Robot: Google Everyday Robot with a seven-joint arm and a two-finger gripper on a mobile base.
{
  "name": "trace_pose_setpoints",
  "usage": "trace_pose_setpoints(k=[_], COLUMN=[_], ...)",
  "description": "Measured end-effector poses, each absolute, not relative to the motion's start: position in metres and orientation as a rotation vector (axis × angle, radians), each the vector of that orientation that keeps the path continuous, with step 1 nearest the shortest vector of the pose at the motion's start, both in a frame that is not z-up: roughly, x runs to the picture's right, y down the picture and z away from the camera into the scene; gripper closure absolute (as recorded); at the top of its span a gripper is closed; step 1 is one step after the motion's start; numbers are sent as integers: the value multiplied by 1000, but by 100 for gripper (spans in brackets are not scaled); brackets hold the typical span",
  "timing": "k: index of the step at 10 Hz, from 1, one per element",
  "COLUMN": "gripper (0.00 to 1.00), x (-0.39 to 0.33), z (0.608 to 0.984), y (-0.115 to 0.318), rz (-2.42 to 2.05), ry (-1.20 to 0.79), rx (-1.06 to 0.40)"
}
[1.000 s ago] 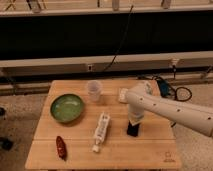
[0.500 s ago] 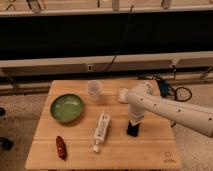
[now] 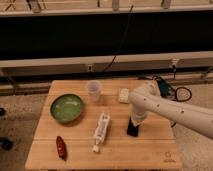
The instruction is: Push the eraser across the table
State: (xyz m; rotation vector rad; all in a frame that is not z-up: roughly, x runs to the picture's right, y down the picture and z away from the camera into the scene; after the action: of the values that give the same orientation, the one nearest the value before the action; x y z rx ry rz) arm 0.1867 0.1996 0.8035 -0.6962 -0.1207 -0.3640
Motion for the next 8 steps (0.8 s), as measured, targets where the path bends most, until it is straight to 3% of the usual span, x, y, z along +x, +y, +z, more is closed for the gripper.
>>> trace_pose_setpoints(k=[8], gripper=[98], x=[234], z=[825], y=[228], rz=[-209], ry=[-134], rx=[-734])
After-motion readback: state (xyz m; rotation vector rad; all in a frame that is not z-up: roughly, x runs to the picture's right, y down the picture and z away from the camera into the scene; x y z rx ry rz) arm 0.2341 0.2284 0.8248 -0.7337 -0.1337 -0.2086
